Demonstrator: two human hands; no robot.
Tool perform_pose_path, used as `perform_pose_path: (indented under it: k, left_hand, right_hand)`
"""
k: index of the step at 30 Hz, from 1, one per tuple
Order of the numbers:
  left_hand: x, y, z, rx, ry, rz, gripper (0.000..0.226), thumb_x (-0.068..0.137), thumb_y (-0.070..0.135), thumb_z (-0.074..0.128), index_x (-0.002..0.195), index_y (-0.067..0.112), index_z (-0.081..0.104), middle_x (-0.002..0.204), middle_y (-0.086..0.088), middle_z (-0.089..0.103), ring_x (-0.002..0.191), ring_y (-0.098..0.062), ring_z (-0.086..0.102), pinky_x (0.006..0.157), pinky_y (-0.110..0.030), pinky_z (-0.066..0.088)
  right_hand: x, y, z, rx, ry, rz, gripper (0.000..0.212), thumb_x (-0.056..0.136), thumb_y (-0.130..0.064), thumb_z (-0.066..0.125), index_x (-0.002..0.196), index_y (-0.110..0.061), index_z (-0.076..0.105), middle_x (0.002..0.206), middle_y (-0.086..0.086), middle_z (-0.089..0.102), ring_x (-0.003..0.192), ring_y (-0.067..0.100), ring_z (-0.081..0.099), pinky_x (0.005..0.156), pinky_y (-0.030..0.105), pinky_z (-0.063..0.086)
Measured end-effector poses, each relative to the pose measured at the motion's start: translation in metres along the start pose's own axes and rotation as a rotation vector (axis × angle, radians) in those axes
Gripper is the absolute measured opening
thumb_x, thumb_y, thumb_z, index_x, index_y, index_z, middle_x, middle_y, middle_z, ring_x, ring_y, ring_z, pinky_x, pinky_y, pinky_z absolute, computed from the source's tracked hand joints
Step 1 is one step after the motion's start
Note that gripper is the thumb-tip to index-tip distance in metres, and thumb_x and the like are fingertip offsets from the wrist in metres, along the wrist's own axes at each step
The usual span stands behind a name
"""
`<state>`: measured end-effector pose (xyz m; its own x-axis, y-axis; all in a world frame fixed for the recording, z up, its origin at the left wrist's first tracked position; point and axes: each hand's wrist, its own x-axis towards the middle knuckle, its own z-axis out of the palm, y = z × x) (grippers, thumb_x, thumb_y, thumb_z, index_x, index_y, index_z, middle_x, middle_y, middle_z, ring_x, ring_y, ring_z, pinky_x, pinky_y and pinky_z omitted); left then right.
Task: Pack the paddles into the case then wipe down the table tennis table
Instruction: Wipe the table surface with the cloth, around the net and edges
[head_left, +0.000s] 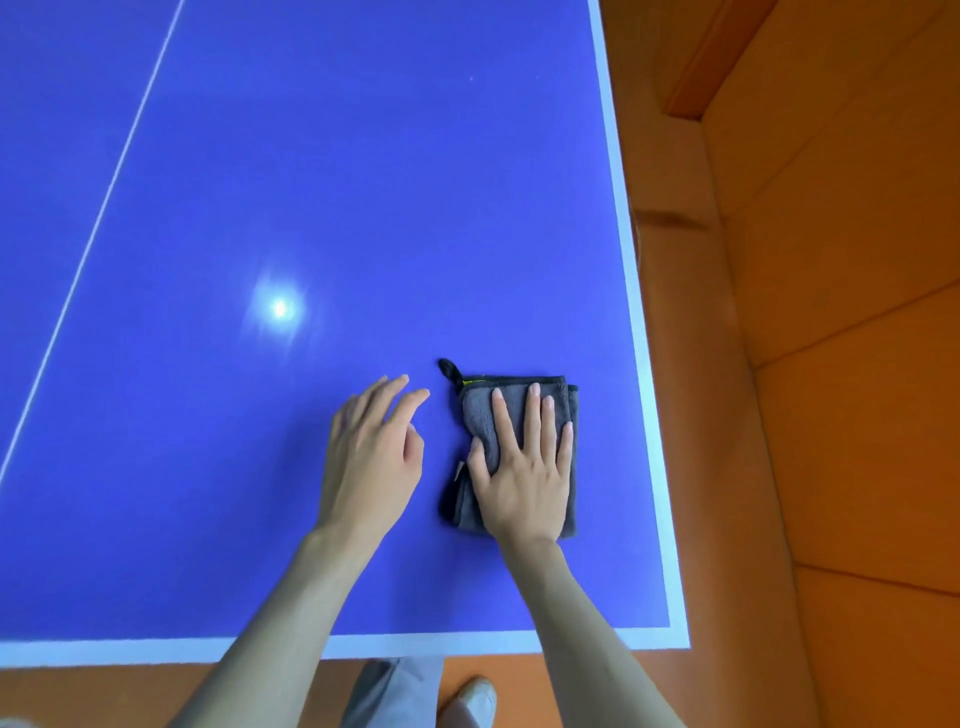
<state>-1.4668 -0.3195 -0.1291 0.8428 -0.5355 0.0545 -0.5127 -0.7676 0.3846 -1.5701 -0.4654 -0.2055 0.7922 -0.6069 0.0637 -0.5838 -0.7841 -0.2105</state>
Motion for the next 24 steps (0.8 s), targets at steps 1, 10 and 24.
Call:
perform_pose_path:
  k: [1, 10, 24]
  left_hand:
    - [0.011, 0.000, 0.002, -0.002, 0.001, -0.002, 0.043, 0.092, 0.003, 0.063, 0.133, 0.016, 0.064, 0.146, -0.005, 0.057, 0.135, -0.028, 0.051, 0.111, -0.051, 0.043]
    - [0.139, -0.019, 0.015, -0.040, 0.040, -0.002, 0.045, 0.090, -0.003, 0.063, 0.131, 0.016, 0.066, 0.144, -0.002, 0.059, 0.137, -0.026, 0.051, 0.110, -0.049, 0.044]
    - [0.233, -0.047, 0.028, -0.083, 0.035, 0.027, 0.047, 0.089, -0.003, 0.064, 0.131, 0.016, 0.068, 0.144, -0.002, 0.059, 0.140, -0.026, 0.051, 0.114, -0.053, 0.041]
  right_hand:
    - [0.023, -0.002, 0.003, 0.001, 0.005, 0.012, 0.065, 0.101, -0.055, 0.041, 0.162, -0.035, 0.035, 0.173, 0.007, 0.022, 0.160, 0.027, 0.021, 0.130, 0.051, 0.013]
    - [0.248, -0.009, 0.025, -0.013, 0.034, 0.122, 0.071, 0.098, -0.068, 0.031, 0.163, -0.037, 0.033, 0.174, 0.006, 0.020, 0.161, 0.026, 0.014, 0.130, 0.051, 0.005]
    - [0.503, 0.011, 0.028, -0.009, -0.041, 0.176, 0.070, 0.099, -0.069, 0.030, 0.164, -0.043, 0.023, 0.176, 0.009, 0.006, 0.162, 0.031, 0.001, 0.129, 0.056, -0.001]
